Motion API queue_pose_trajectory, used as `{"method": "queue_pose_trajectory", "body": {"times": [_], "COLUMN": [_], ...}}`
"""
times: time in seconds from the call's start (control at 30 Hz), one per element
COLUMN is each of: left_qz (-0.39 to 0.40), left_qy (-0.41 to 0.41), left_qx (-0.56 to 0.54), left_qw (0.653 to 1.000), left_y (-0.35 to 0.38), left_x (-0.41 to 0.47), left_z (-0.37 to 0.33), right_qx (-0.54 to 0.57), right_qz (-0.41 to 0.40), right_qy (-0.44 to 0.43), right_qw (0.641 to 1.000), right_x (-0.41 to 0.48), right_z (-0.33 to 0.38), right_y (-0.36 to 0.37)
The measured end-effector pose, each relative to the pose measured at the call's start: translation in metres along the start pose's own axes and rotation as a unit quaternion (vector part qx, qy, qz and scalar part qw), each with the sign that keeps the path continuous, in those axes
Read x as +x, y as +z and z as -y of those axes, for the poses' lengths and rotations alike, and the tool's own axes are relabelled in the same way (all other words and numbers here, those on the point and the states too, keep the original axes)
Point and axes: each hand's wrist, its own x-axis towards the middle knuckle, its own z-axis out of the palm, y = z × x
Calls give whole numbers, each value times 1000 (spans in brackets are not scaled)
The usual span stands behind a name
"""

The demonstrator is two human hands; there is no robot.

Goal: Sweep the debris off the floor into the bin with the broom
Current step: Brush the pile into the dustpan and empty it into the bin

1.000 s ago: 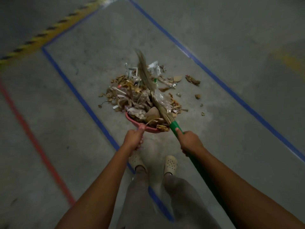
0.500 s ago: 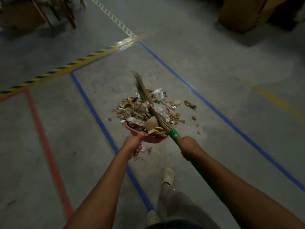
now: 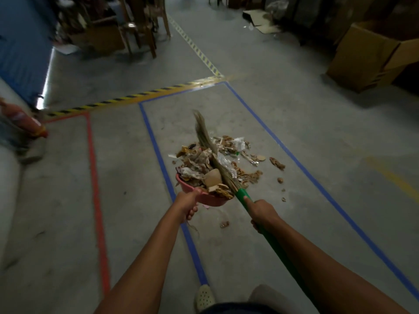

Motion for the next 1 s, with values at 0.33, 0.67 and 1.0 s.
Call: {"method": "queue_pose_trajectory", "body": {"times": [0.33,0.67,1.0], "left_qz": [-120,-202,-297], "left_qy": [47,1,-13], "left_qx": [-74,-149,-240], "left_qw": [989,968,924], "left_y": [8,31,17], "left_x": [-107,-224,-331], "left_z": [86,216,345], "right_qx": [-43,-136,-240], "right_qz": [48,118,179], "right_qy": [-98,-155,-260], "right_qw": [993,971,918], "right_x": [-66,-131,-221], "right_z": [-47,-122,-168], "right_y": [14,52,130]}}
